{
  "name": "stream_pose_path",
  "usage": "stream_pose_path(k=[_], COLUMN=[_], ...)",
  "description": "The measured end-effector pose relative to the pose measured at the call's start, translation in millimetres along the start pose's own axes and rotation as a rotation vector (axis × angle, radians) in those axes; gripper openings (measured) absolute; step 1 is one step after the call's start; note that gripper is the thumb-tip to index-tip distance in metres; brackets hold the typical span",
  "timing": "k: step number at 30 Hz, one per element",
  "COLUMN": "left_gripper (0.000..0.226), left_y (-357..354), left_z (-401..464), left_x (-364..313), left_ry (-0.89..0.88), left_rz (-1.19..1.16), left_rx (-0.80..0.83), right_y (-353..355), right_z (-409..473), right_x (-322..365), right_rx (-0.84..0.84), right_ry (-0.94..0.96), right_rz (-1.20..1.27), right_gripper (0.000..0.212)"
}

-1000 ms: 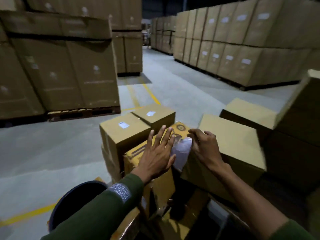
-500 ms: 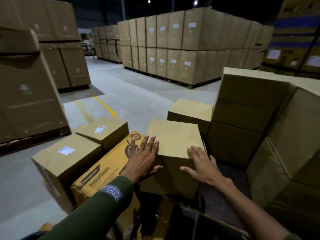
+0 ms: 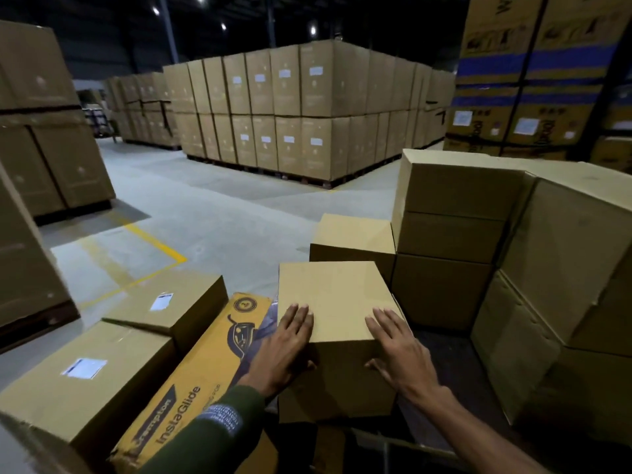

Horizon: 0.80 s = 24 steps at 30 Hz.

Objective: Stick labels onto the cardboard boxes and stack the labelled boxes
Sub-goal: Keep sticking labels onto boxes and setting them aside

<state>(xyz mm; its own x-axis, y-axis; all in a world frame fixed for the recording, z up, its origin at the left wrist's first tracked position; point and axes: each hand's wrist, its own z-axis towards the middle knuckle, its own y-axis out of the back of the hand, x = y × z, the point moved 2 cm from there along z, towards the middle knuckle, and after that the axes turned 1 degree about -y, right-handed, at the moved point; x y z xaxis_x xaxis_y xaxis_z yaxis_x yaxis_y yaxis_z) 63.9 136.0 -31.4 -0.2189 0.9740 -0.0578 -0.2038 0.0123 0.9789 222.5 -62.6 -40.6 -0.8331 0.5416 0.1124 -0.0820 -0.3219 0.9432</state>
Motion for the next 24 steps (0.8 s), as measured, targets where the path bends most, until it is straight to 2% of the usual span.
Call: stream_pose_path(k=[6, 11, 17, 24], left_gripper=[0.104, 0.095, 0.087, 0.088], left_y=[10.9, 71.8, 155.2, 212.1], left_z=[-18.2, -14.7, 18.7, 94.8], left_x=[15.0, 31.0, 50.0, 64.7], left_ry=[-0.073, -0.151, -0.200, -0.269], left_rz=[-0.004, 0.101, 0.197, 0.155], left_rx=[-0.216, -0.372, -0.472, -0.515], right_y=[16.4, 67.4, 131.6, 177.6], right_z=[-3.2, 18.2, 59.0, 120.6], right_x=[22.8, 45.4, 65.3, 52.2], right_rx=[-0.138, -0.280, -0.443, -0.528], right_ry=[0.057, 0.112, 0.102, 0.010], right_rz=[0.008, -0.033, -0.084, -0.147], right_gripper=[0.099, 0.093, 0.088, 0.088])
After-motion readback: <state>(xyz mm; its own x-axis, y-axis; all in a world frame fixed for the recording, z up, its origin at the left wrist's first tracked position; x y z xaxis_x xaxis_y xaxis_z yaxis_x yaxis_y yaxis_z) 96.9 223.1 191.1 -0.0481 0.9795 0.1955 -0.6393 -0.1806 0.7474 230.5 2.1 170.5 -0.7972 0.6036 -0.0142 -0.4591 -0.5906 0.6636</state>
